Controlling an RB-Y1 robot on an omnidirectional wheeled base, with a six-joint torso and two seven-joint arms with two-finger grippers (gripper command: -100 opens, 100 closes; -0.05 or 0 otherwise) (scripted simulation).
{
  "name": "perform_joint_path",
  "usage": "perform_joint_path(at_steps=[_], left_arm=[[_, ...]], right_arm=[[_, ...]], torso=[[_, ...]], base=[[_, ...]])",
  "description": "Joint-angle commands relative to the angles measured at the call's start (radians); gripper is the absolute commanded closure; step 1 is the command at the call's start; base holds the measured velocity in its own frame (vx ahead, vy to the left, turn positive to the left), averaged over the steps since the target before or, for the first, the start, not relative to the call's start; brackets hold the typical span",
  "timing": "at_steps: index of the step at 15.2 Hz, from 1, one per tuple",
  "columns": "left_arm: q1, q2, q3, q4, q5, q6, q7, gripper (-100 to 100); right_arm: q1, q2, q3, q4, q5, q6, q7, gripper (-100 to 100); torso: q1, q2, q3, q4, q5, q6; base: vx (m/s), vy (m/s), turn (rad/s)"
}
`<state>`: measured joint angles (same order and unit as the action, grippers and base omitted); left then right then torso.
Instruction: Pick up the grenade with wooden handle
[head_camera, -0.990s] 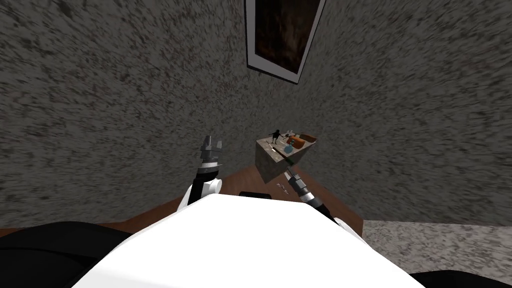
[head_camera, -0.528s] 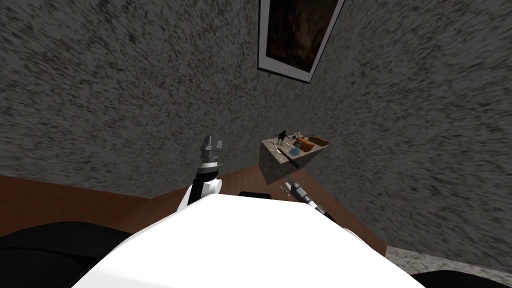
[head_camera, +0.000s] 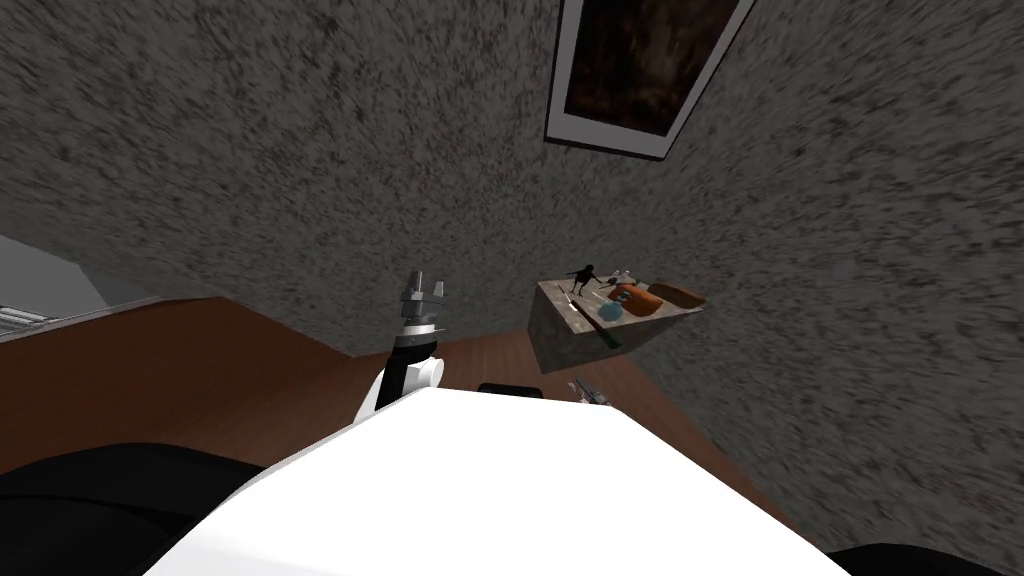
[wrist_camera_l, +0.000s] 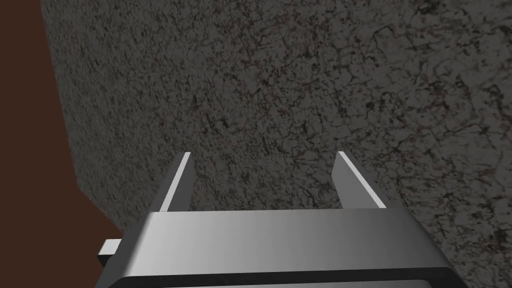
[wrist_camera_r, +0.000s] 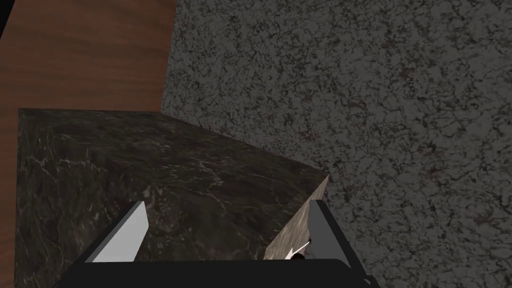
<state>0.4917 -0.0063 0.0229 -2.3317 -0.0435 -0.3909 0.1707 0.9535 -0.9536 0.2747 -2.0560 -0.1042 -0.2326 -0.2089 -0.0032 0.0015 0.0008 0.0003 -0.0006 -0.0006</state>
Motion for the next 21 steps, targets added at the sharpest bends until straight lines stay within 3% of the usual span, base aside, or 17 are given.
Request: perform_joint_path(at_steps=[1, 2, 4, 5, 7, 8, 10, 11, 13, 14, 16, 17, 19, 20, 21], left_arm=[[0.000, 0.000, 0.000, 0.000, 0.000, 0.000, 0.000, 0], [0.000, 0.000, 0.000, 0.000, 0.000, 0.000, 0.000, 0], [0.000, 0.000, 0.000, 0.000, 0.000, 0.000, 0.000, 0], [0.000, 0.000, 0.000, 0.000, 0.000, 0.000, 0.000, 0], [0.000, 0.000, 0.000, 0.000, 0.000, 0.000, 0.000, 0], [0.000, 0.000, 0.000, 0.000, 0.000, 0.000, 0.000, 0], [0.000, 0.000, 0.000, 0.000, 0.000, 0.000, 0.000, 0], [0.000, 0.000, 0.000, 0.000, 0.000, 0.000, 0.000, 0], [0.000, 0.000, 0.000, 0.000, 0.000, 0.000, 0.000, 0], [0.000, 0.000, 0.000, 0.000, 0.000, 0.000, 0.000, 0], [0.000, 0.000, 0.000, 0.000, 0.000, 0.000, 0.000, 0], [0.000, 0.000, 0.000, 0.000, 0.000, 0.000, 0.000, 0], [0.000, 0.000, 0.000, 0.000, 0.000, 0.000, 0.000, 0], [0.000, 0.000, 0.000, 0.000, 0.000, 0.000, 0.000, 0], [0.000, 0.000, 0.000, 0.000, 0.000, 0.000, 0.000, 0]], right_arm=[[0.000, -0.050, 0.005, 0.026, -0.009, 0.002, -0.015, -100], [0.033, -0.072, 0.025, 0.050, -0.017, 0.030, -0.032, -100], [0.033, -0.112, 0.025, 0.050, -0.017, 0.030, -0.032, -100], [0.066, -0.136, 0.044, 0.073, -0.025, 0.058, -0.049, -100], [0.066, -0.174, 0.044, 0.073, -0.025, 0.058, -0.049, -100], [0.098, -0.210, 0.063, 0.096, -0.033, 0.086, -0.066, -100], [0.098, -0.236, 0.063, 0.096, -0.033, 0.086, -0.066, -100], [0.130, -0.272, 0.081, 0.119, -0.042, 0.114, -0.083, -100], [0.130, -0.296, 0.081, 0.119, -0.042, 0.114, -0.083, -100], [0.161, -0.323, 0.099, 0.141, -0.050, 0.141, -0.099, -100], [0.161, -0.356, 0.099, 0.141, -0.050, 0.141, -0.099, -100], [0.191, -0.381, 0.116, 0.163, -0.058, 0.169, -0.114, -100], [0.191, -0.415, 0.116, 0.163, -0.058, 0.169, -0.114, -100], [0.219, -0.441, 0.131, 0.184, -0.066, 0.196, -0.130, -100], [0.220, -0.463, 0.131, 0.184, -0.066, 0.196, -0.130, -100]], torso=[[0.000, 0.000, 0.000, 0.000, 0.000, 0.000], [0.000, 0.000, 0.000, 0.000, 0.000, 0.001], [0.000, 0.000, 0.000, 0.000, 0.000, 0.000], [0.000, -0.001, 0.000, 0.000, 0.000, 0.001], [0.000, -0.001, 0.000, 0.000, 0.000, 0.000], [0.000, -0.001, -0.001, 0.000, 0.000, 0.000], [0.000, -0.001, -0.001, 0.000, 0.000, 0.000], [0.000, -0.001, -0.001, 0.000, 0.000, 0.001], [0.000, -0.001, -0.001, 0.000, 0.000, 0.000], [0.000, -0.002, -0.001, 0.000, 0.000, 0.001], [0.000, -0.002, -0.001, 0.000, 0.000, 0.000], [0.000, -0.002, -0.001, 0.000, 0.000, 0.000], [0.000, -0.002, -0.001, 0.000, 0.000, 0.000], [0.000, -0.002, -0.001, 0.000, 0.000, 0.001], [0.000, -0.003, -0.001, -0.001, 0.000, 0.000]], base=[[-0.030, -0.012, 0.118], [-0.041, 0.002, 0.365], [-0.036, -0.006, 0.269], [-0.035, 0.000, 0.302], [-0.034, -0.007, 0.274], [-0.031, -0.002, 0.345], [-0.033, -0.005, 0.277], [-0.032, -0.001, 0.340], [-0.027, -0.002, 0.270], [-0.024, 0.003, 0.310], [-0.024, -0.001, 0.282], [-0.023, 0.003, 0.363], [-0.021, -0.001, 0.264], [-0.019, 0.003, 0.311], [-0.021, 0.002, 0.389]])
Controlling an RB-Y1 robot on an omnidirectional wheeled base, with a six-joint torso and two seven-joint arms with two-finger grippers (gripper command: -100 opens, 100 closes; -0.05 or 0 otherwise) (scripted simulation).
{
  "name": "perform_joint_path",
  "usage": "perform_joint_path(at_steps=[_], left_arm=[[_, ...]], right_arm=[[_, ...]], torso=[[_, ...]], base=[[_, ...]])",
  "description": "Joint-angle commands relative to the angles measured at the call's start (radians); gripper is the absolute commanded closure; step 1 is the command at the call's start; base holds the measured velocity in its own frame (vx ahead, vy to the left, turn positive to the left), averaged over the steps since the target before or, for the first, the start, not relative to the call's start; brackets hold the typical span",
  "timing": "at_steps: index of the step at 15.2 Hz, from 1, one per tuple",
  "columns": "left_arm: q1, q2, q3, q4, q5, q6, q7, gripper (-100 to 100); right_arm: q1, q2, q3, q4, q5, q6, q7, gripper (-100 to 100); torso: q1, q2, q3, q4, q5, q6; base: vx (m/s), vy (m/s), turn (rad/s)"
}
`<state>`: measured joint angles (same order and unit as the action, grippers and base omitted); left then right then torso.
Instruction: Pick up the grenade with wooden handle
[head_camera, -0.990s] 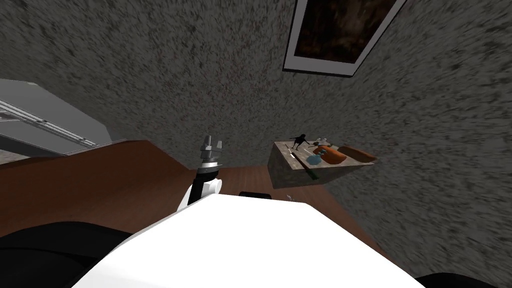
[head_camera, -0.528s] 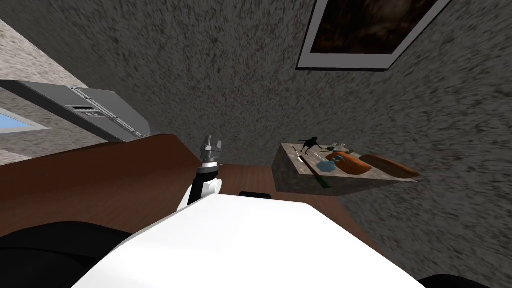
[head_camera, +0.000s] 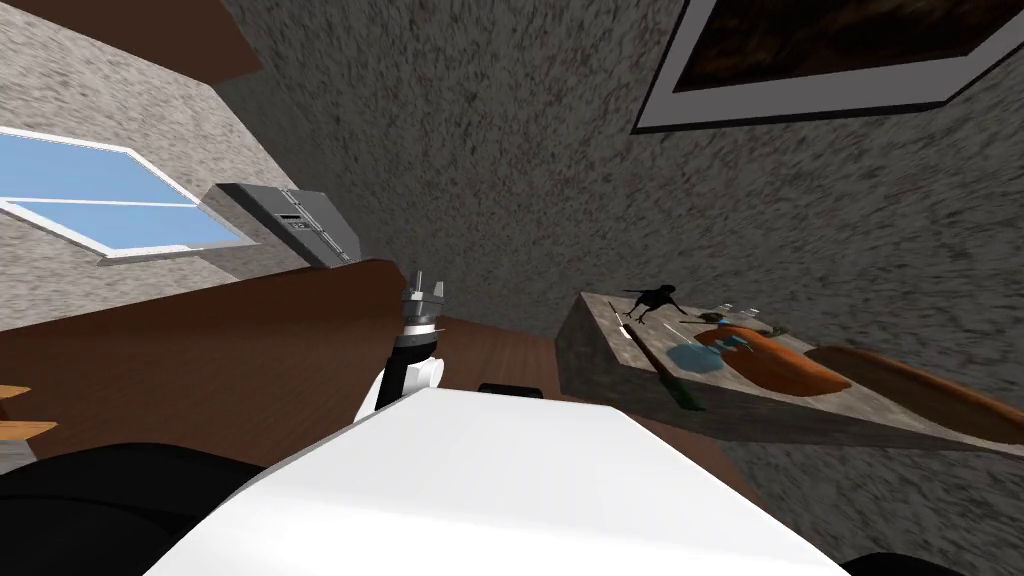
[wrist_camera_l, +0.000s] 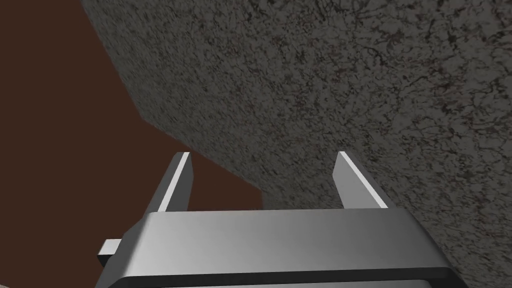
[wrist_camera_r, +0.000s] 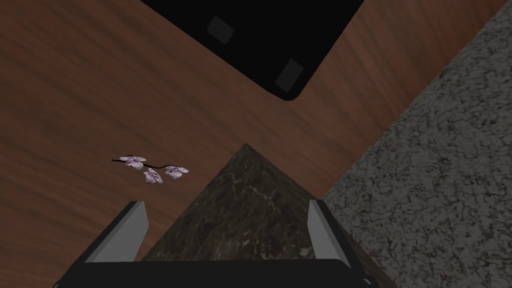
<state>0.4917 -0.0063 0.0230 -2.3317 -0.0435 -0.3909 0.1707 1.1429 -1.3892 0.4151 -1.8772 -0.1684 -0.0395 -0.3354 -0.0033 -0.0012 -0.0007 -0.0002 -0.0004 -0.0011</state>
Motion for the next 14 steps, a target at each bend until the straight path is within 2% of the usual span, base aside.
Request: perform_joint_path(at_steps=[1, 2, 4, 5, 6, 7, 8, 9, 10, 12, 13, 14], left_arm=[[0.000, 0.000, 0.000, 0.000, 0.000, 0.000, 0.000, 0], [0.000, 0.000, 0.000, 0.000, 0.000, 0.000, 0.000, 0], [0.000, 0.000, 0.000, 0.000, 0.000, 0.000, 0.000, 0], [0.000, 0.000, 0.000, 0.000, 0.000, 0.000, 0.000, 0], [0.000, 0.000, 0.000, 0.000, 0.000, 0.000, 0.000, 0], [0.000, 0.000, 0.000, 0.000, 0.000, 0.000, 0.000, 0], [0.000, 0.000, 0.000, 0.000, 0.000, 0.000, 0.000, 0], [0.000, 0.000, 0.000, 0.000, 0.000, 0.000, 0.000, 0], [0.000, 0.000, 0.000, 0.000, 0.000, 0.000, 0.000, 0], [0.000, 0.000, 0.000, 0.000, 0.000, 0.000, 0.000, 0], [0.000, 0.000, 0.000, 0.000, 0.000, 0.000, 0.000, 0], [0.000, 0.000, 0.000, 0.000, 0.000, 0.000, 0.000, 0]], right_arm=[[0.031, -0.036, -0.009, 0.005, -0.002, 0.002, -0.003, -100], [0.054, -0.068, 0.005, 0.025, -0.009, 0.028, -0.018, -100], [0.058, -0.092, 0.005, 0.025, -0.009, 0.028, -0.018, -100], [0.084, -0.124, 0.019, 0.045, -0.017, 0.054, -0.032, -100], [0.084, -0.145, 0.019, 0.045, -0.017, 0.054, -0.032, -100], [0.108, -0.173, 0.031, 0.063, -0.024, 0.078, -0.045, -100], [0.108, -0.197, 0.031, 0.063, -0.024, 0.078, -0.045, -100], [0.130, -0.222, 0.041, 0.080, -0.031, 0.101, -0.058, -100], [0.130, -0.246, 0.041, 0.080, -0.031, 0.101, -0.058, -100], [0.130, -0.246, 0.041, 0.080, -0.031, 0.101, -0.058, -100], [0.150, -0.292, 0.050, 0.095, -0.037, 0.122, -0.070, -100], [0.150, -0.292, 0.050, 0.095, -0.037, 0.122, -0.070, -100]], torso=[[0.000, 0.000, 0.000, 0.000, 0.000, 0.000], [0.000, 0.000, 0.000, 0.000, 0.000, 0.001], [0.000, 0.000, 0.000, 0.000, 0.000, 0.000], [0.000, -0.001, 0.000, 0.000, 0.000, 0.001], [0.000, -0.001, 0.000, 0.000, 0.000, 0.000], [0.000, -0.001, -0.001, 0.000, 0.000, 0.000], [0.000, -0.001, -0.001, 0.000, 0.000, 0.000], [0.000, -0.002, -0.001, 0.000, 0.000, 0.000], [-0.001, -0.002, -0.001, 0.000, 0.000, -0.001], [-0.001, -0.002, -0.001, 0.000, 0.000, 0.001], [-0.001, -0.002, -0.001, 0.000, 0.000, 0.002], [0.000, -0.002, -0.001, 0.000, 0.000, 0.000]], base=[[-0.013, -0.004, 0.179], [-0.013, 0.004, 0.316], [-0.012, -0.001, 0.282], [-0.009, 0.002, 0.288], [-0.010, 0.001, 0.369], [-0.009, -0.001, 0.391], [-0.006, -0.004, 0.370], [-0.002, -0.006, 0.443], [0.001, -0.012, 0.389], [0.004, -0.013, 0.106], [0.005, 0.000, 0.281], [0.005, -0.007, 0.336]])
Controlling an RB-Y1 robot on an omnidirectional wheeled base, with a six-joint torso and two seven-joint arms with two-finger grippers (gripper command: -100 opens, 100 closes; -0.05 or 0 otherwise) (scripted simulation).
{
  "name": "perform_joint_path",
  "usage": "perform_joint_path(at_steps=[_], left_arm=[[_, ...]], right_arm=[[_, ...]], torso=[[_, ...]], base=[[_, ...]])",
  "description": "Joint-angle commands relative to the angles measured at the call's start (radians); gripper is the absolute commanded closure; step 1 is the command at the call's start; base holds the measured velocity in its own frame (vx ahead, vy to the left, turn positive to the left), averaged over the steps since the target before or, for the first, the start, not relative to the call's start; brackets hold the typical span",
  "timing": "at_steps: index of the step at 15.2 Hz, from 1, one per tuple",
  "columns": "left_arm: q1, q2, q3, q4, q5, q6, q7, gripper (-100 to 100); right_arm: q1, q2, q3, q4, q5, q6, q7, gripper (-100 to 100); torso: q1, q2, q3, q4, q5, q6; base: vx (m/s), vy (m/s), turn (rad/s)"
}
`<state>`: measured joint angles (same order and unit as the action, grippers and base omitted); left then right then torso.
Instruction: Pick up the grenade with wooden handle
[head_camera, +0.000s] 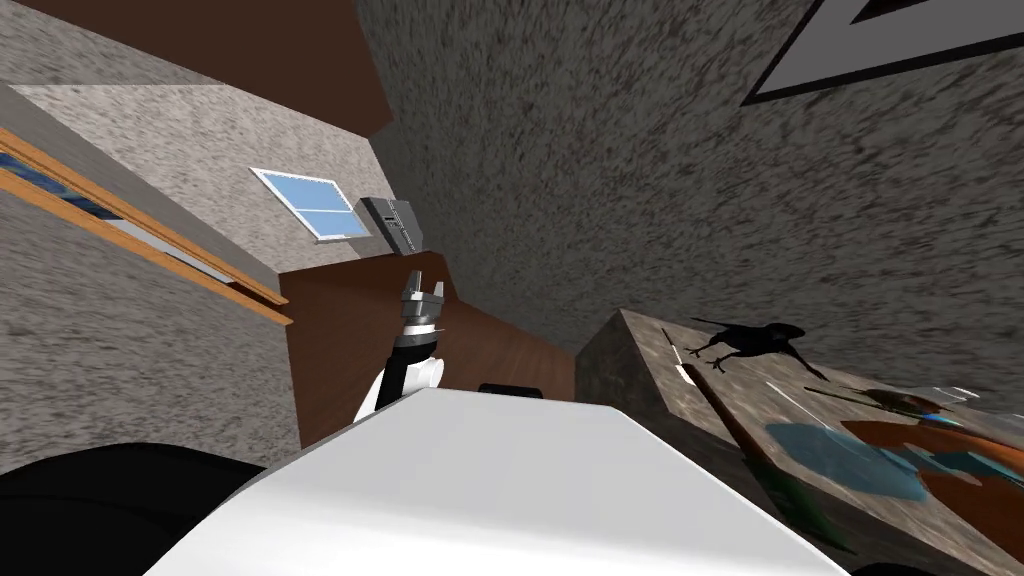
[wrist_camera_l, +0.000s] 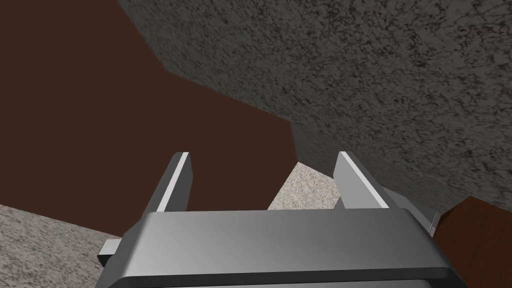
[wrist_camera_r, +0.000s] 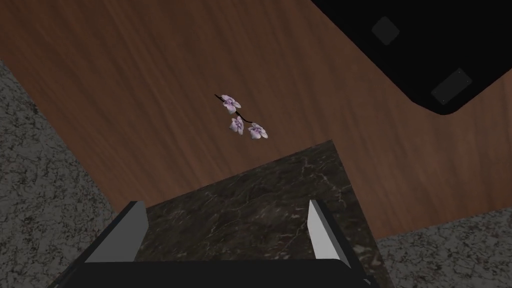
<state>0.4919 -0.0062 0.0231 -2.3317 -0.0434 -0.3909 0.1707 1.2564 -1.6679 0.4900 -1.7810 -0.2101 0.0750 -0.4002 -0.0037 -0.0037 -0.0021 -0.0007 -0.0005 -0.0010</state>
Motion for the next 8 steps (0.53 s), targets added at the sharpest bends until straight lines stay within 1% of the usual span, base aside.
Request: perform_joint_path(at_steps=[1, 2, 3, 4, 5, 6, 7, 8], left_arm=[[0.000, 0.000, 0.000, 0.000, 0.000, 0.000, 0.000, 0], [0.000, 0.000, 0.000, 0.000, 0.000, 0.000, 0.000, 0], [0.000, 0.000, 0.000, 0.000, 0.000, 0.000, 0.000, 0], [0.000, 0.000, 0.000, 0.000, 0.000, 0.000, 0.000, 0], [0.000, 0.000, 0.000, 0.000, 0.000, 0.000, 0.000, 0], [0.000, 0.000, 0.000, 0.000, 0.000, 0.000, 0.000, 0], [0.000, 0.000, 0.000, 0.000, 0.000, 0.000, 0.000, 0], [0.000, 0.000, 0.000, 0.000, 0.000, 0.000, 0.000, 0]], right_arm=[[0.037, -0.013, -0.025, -0.001, 0.004, 0.008, -0.005, -100], [0.054, -0.057, -0.018, 0.013, -0.002, 0.028, -0.017, -100], [0.054, -0.057, -0.018, 0.013, -0.002, 0.028, -0.017, -100], [0.069, -0.096, -0.013, 0.026, -0.008, 0.047, -0.027, -100], [0.068, -0.097, -0.013, 0.026, -0.008, 0.047, -0.027, -100], [0.082, -0.131, -0.009, 0.037, -0.013, 0.064, -0.037, -100], [0.082, -0.133, -0.009, 0.037, -0.013, 0.064, -0.037, -100], [0.092, -0.166, -0.008, 0.046, -0.018, 0.078, -0.046, -100]], torso=[[0.000, 0.000, 0.000, 0.000, 0.000, 0.000], [0.000, 0.000, 0.000, 0.000, 0.000, 0.001], [0.000, 0.000, 0.000, 0.000, 0.000, 0.000], [0.000, 0.000, 0.000, 0.000, 0.000, 0.000], [-0.001, -0.001, -0.001, 0.000, 0.000, -0.001], [-0.002, -0.001, -0.001, 0.000, 0.000, 0.000], [-0.002, -0.002, -0.001, 0.000, 0.000, -0.001], [-0.002, -0.002, -0.001, 0.000, 0.000, 0.000]], base=[[0.004, -0.013, 0.138], [0.008, -0.010, 0.292], [0.009, -0.017, 0.314], [0.017, -0.028, 0.381], [0.019, -0.034, 0.366], [0.022, -0.038, 0.374], [0.023, -0.039, 0.322], [0.029, -0.042, 0.316]])
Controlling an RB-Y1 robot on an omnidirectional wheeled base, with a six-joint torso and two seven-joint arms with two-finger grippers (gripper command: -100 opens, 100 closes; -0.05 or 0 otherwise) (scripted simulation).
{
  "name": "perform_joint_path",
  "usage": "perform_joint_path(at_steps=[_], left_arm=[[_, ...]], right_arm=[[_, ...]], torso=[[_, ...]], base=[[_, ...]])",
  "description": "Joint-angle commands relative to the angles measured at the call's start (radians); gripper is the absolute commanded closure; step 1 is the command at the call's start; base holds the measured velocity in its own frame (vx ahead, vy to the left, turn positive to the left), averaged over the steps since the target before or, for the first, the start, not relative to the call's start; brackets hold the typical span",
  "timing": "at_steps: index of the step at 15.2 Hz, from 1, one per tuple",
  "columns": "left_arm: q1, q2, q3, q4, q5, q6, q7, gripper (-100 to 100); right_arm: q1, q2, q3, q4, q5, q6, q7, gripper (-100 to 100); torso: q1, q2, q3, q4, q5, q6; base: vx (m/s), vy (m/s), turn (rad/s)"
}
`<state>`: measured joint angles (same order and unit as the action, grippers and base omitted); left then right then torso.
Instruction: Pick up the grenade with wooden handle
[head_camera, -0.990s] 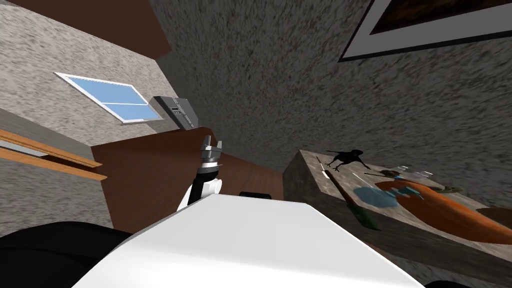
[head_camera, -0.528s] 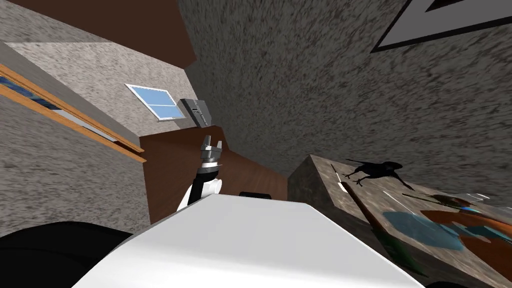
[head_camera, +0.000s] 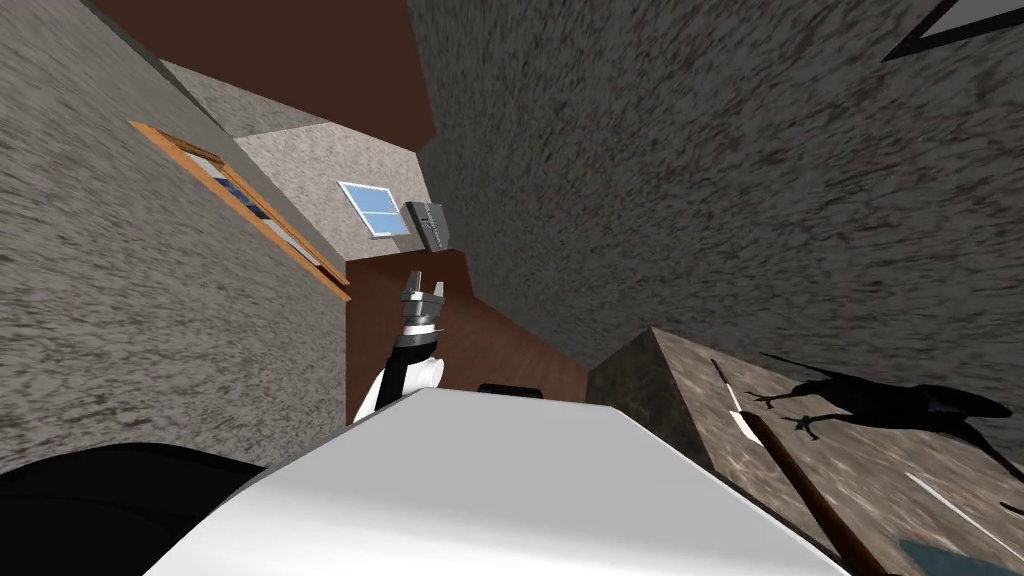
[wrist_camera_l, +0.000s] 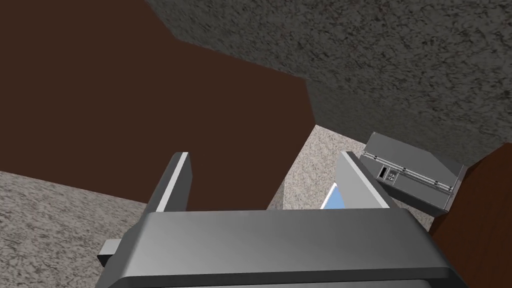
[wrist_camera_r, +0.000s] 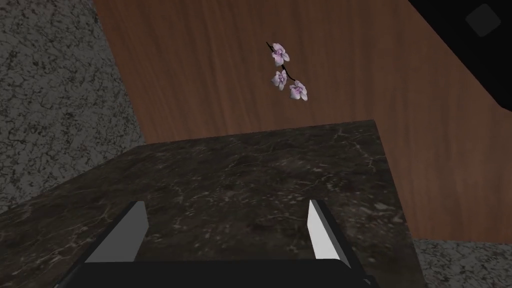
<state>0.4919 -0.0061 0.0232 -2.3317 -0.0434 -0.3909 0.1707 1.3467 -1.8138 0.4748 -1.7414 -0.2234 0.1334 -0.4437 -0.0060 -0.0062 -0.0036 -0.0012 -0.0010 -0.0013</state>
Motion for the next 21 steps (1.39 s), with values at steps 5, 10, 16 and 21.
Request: perform_joint_path(at_steps=[5, 10, 16, 21], left_arm=[[0.000, 0.000, 0.000, 0.000, 0.000, 0.000, 0.000, 0], [0.000, 0.000, 0.000, 0.000, 0.000, 0.000, 0.000, 0], [0.000, 0.000, 0.000, 0.000, 0.000, 0.000, 0.000, 0], [0.000, 0.000, 0.000, 0.000, 0.000, 0.000, 0.000, 0]], right_arm=[[0.013, -0.094, -0.001, 0.021, -0.015, 0.051, -0.024, -100], [0.008, -0.116, -0.012, 0.025, -0.034, 0.063, -0.014, -100], [-0.012, -0.020, -0.001, 0.038, -0.006, 0.100, 0.027, -100], [-0.028, 0.028, 0.007, 0.043, 0.001, 0.121, 0.057, 100]], torso=[[-0.003, -0.002, -0.001, 0.000, -0.001, -0.001], [-0.003, 0.000, 0.000, 0.000, -0.001, 0.002], [0.002, 0.002, 0.001, 0.001, 0.000, 0.002], [0.003, 0.002, 0.001, 0.001, 0.000, 0.002]], base=[[0.039, -0.079, 0.393], [0.023, -0.100, 0.147], [0.015, -0.024, 0.030], [0.010, -0.021, 0.023]])
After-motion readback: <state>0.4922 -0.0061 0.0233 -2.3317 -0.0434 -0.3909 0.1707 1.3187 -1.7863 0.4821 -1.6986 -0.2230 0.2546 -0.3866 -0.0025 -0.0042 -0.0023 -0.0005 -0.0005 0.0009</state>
